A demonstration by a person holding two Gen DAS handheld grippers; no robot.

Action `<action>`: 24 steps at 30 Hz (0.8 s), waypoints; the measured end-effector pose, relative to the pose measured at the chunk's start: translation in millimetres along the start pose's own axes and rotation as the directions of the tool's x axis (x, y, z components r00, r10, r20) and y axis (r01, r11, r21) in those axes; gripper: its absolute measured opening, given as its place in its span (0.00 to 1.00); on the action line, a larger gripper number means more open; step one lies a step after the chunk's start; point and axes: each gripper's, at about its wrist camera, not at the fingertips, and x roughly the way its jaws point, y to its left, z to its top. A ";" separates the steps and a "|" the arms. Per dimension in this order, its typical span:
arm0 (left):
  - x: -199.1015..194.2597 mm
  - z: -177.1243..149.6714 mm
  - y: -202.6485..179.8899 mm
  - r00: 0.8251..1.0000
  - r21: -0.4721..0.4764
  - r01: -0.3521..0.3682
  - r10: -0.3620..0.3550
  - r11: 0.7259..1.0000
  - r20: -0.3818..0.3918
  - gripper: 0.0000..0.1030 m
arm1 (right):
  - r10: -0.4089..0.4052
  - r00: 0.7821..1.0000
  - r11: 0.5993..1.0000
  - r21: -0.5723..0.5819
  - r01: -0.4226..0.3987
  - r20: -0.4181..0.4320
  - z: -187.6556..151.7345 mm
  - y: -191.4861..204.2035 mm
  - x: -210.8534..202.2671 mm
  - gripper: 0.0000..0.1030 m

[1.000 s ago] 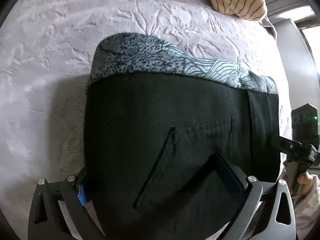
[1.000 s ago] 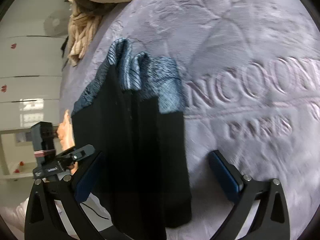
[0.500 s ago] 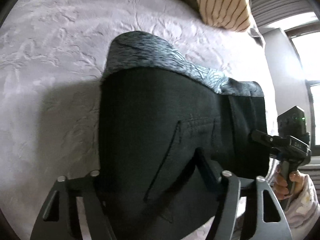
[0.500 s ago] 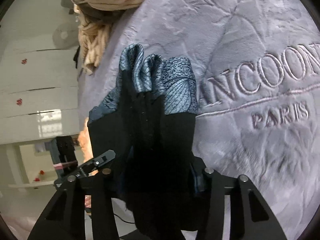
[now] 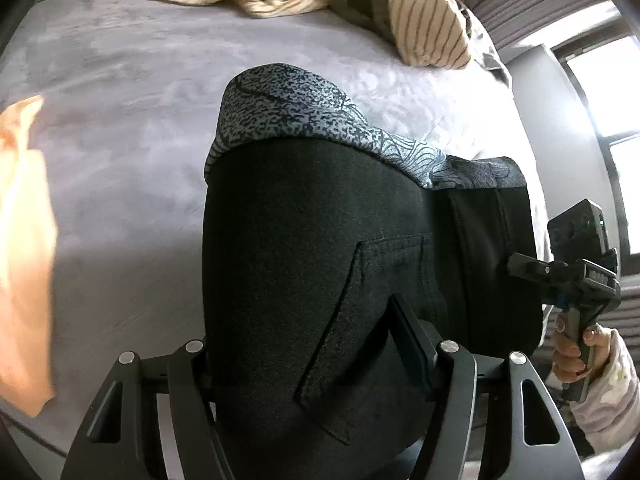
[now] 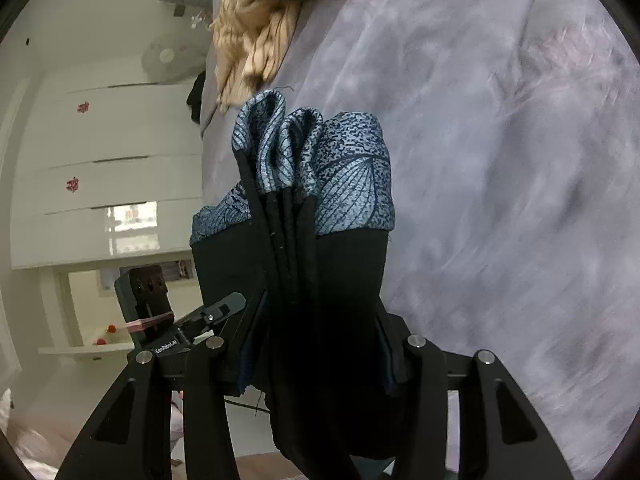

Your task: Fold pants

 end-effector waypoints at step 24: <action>11.9 -44.2 24.8 0.921 0.021 -0.388 0.388 0.921 0.027 0.82 | -0.514 0.858 0.857 -0.032 0.514 0.011 -43.4 -2.9 39.3 0.63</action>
